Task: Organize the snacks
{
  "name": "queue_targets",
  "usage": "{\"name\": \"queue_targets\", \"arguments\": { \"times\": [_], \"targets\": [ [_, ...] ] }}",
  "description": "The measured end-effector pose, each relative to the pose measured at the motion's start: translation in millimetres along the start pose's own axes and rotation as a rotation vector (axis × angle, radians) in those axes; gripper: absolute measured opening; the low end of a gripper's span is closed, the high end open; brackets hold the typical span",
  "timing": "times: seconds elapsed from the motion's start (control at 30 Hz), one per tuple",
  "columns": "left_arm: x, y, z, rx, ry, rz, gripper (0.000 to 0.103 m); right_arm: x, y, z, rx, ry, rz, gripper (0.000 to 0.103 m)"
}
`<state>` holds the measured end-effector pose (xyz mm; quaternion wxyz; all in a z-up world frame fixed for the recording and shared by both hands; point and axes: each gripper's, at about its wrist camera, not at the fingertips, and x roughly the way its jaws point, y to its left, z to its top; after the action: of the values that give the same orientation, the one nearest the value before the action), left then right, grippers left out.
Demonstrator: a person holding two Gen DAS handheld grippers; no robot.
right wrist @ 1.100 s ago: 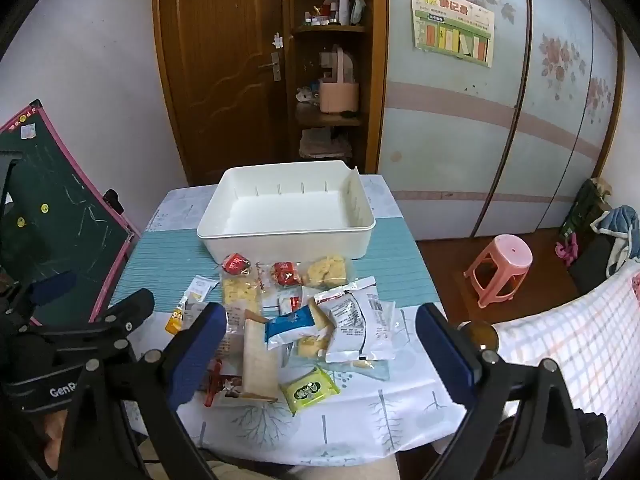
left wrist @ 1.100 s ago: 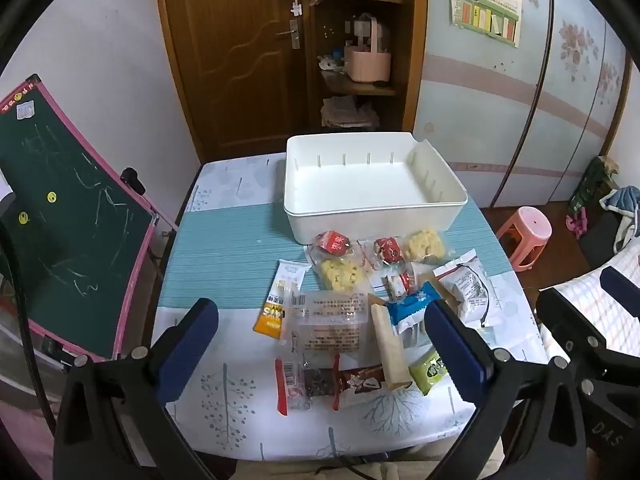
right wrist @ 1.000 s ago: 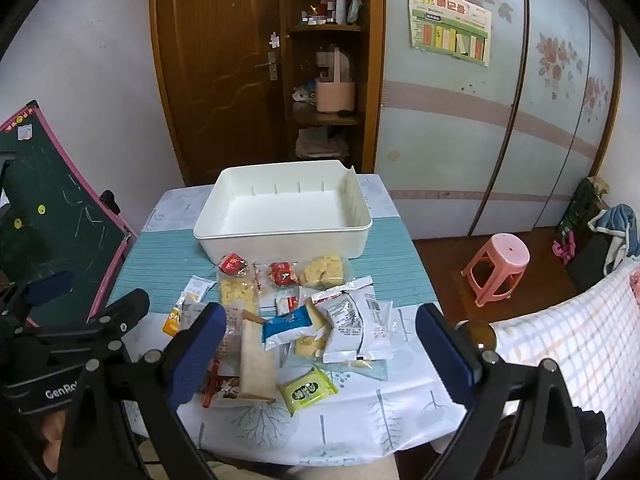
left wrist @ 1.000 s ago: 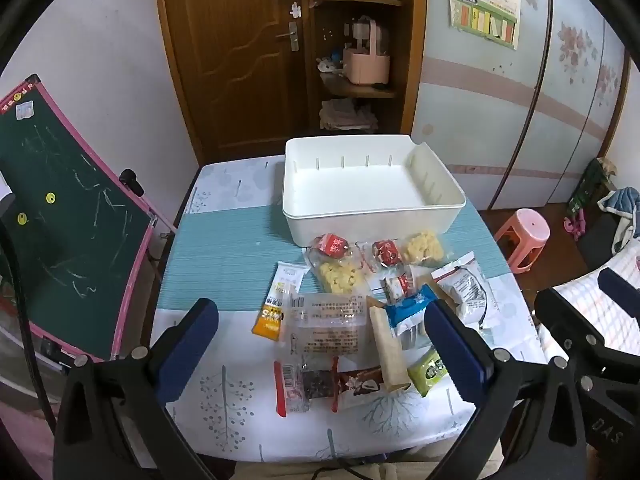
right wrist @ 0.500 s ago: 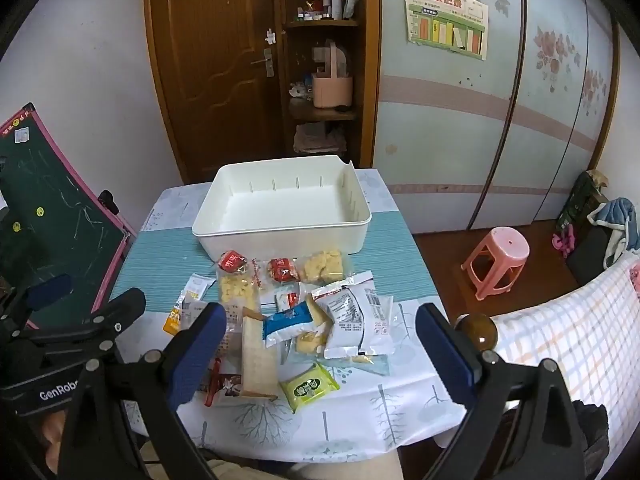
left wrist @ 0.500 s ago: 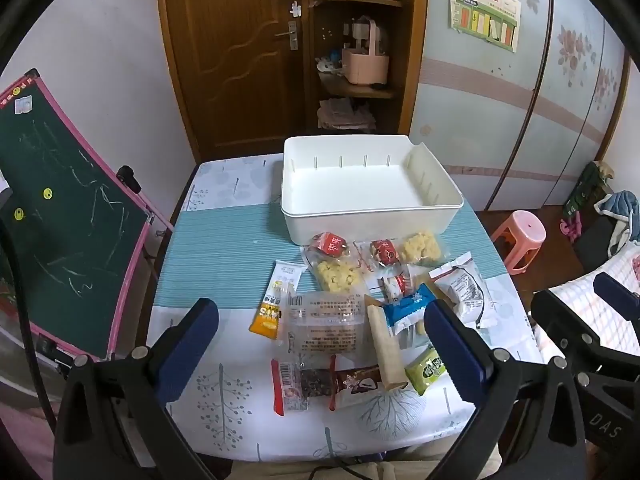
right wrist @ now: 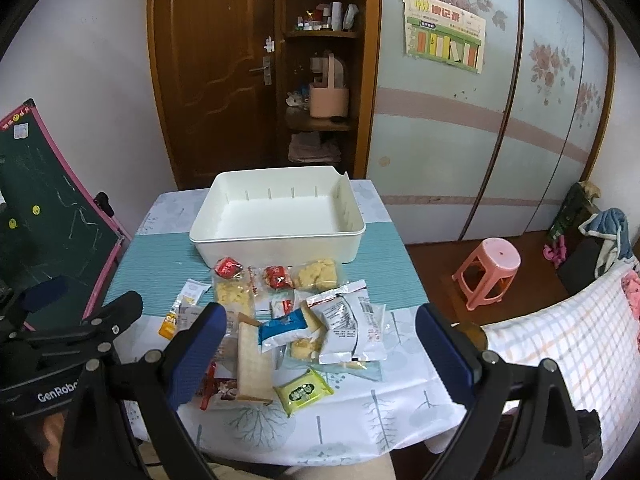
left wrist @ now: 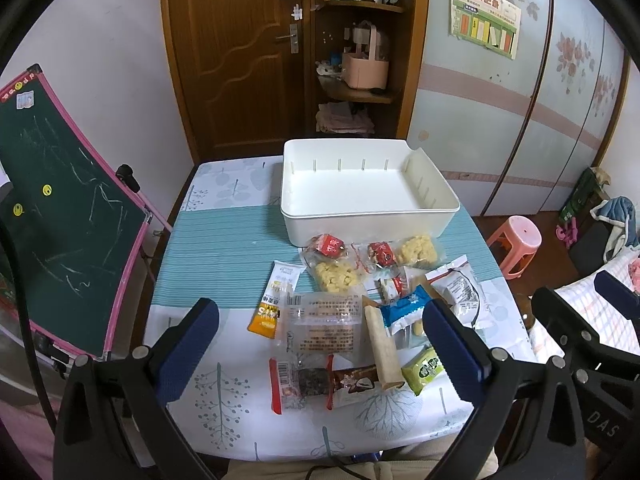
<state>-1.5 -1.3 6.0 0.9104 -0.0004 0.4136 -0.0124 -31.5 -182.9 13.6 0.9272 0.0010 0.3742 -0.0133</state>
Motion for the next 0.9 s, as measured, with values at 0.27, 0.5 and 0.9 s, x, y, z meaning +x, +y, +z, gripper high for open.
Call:
{"name": "queue_targets", "arguments": {
  "times": [0.27,0.5,0.9],
  "targets": [
    [-1.5,4.4,-2.7,-0.006,-0.003,-0.003,0.101,3.9,-1.6,-1.7,0.02,0.022,0.046,0.096],
    [-3.1,4.8,-8.1,-0.005,0.001,-0.005,0.101,4.3,-1.4,-4.6,0.026,0.021,0.08,0.096],
    [0.8,6.7,-7.7,-0.006,0.034,-0.006,0.101,9.5,-2.0,-8.8,0.04,0.042,0.101,0.096]
  ]
}}
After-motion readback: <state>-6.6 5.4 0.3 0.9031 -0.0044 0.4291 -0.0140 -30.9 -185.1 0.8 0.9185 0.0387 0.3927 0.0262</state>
